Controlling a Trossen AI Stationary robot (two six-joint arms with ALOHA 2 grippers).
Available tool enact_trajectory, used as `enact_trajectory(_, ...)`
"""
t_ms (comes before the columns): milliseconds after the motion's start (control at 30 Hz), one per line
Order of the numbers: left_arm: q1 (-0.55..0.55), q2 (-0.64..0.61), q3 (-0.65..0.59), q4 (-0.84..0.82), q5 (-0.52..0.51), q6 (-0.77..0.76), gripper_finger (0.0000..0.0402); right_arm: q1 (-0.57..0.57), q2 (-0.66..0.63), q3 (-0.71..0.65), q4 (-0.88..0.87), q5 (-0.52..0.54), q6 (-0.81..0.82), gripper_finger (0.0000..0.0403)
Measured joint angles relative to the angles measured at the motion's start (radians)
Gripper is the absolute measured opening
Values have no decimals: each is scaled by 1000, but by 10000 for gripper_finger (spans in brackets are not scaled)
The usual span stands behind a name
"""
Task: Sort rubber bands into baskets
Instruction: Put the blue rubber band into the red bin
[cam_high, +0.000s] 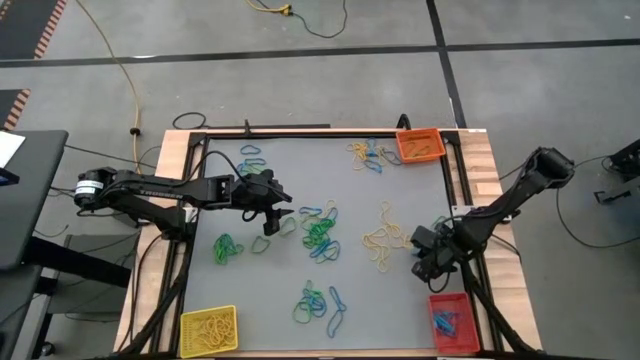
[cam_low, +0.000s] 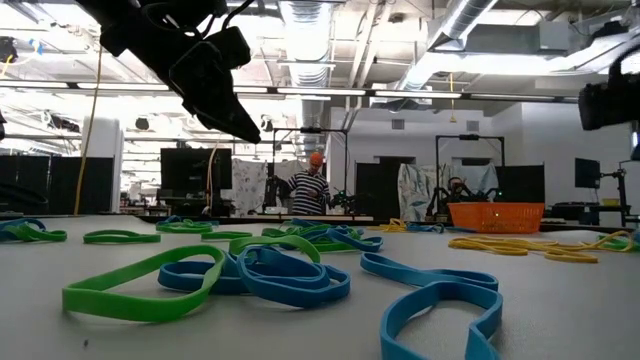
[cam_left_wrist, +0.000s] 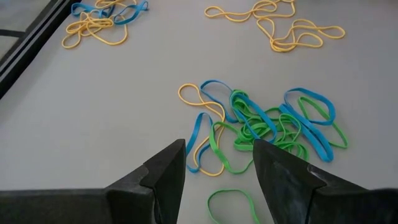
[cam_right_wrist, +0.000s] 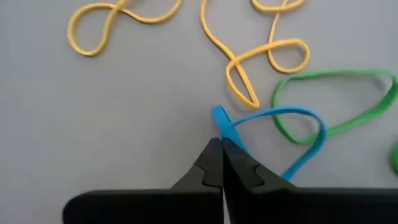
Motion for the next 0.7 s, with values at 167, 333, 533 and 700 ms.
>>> enact_trajectory(167, 0, 0, 0, 0, 0, 0, 178, 14, 0, 50, -35, 38, -22, 18)
enact_trajectory(333, 0, 0, 0, 0, 0, 0, 178, 44, 0, 105, -79, 84, -24, 18)
enact_trajectory(533, 0, 0, 0, 0, 0, 0, 178, 73, 0, 183, -153, 193, -28, 23)
enact_trajectory(700, 0, 0, 0, 0, 0, 0, 178, 78, 0, 216, -108, 262, -98, 33)
